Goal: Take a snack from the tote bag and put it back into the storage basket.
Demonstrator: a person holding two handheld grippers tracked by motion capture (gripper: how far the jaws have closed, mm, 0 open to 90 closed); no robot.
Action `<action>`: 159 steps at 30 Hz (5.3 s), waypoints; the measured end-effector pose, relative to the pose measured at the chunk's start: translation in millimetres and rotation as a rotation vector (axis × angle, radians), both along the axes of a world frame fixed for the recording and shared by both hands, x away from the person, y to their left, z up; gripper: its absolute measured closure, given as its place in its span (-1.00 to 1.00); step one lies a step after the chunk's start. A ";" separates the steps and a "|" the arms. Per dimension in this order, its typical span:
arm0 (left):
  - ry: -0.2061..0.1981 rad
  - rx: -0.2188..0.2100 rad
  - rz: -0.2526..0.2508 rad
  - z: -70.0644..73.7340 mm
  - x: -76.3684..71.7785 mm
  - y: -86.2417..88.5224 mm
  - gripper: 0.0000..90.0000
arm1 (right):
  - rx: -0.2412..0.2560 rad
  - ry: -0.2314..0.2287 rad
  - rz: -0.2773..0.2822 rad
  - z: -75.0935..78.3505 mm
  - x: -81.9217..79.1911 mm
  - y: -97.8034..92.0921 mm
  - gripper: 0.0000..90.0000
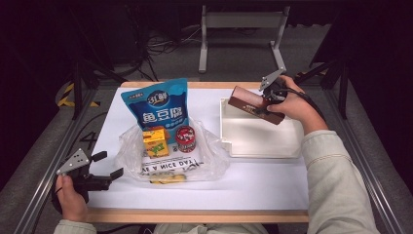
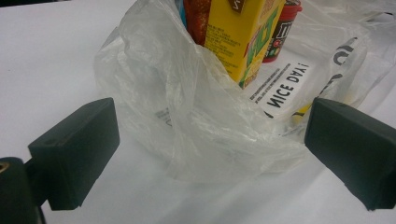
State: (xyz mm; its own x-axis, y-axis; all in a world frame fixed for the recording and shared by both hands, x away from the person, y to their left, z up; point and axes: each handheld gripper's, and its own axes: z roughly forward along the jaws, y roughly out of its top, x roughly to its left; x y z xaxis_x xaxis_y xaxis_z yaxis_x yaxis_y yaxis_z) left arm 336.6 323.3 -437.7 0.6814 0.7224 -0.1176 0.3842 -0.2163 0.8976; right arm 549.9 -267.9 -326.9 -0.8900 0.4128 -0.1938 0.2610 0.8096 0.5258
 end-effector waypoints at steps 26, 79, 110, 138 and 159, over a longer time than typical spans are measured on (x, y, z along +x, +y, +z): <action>-0.001 -0.002 -0.004 0.5 -0.3 0.0 -0.92 | -0.044 0.079 0.009 -35.6 1.6 -0.5 -0.06; -0.006 -0.007 -0.006 1.0 -0.3 -0.1 -0.92 | -0.071 0.067 -0.010 -48.0 2.6 -2.1 -0.17; -0.020 0.015 -0.005 -3.5 2.1 -2.4 -0.93 | 0.265 0.062 -0.264 -31.6 -68.8 -31.6 1.00; -0.018 0.009 -0.009 -3.6 1.5 -1.7 -0.93 | 0.150 0.041 -0.521 -51.3 -43.5 -30.5 1.00; -0.016 0.007 -0.007 -3.5 1.4 -0.3 -0.93 | 0.180 0.038 -0.637 -51.6 -38.6 -41.6 1.00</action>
State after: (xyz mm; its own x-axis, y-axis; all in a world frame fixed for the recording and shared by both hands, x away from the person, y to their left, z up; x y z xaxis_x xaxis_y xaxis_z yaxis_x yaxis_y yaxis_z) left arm 338.0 323.0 -441.2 0.6885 0.7180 -0.1022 0.3685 -0.2250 0.9020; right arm 511.3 -309.5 -378.5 -0.4660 0.8836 -0.0460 0.6808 0.3913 0.6192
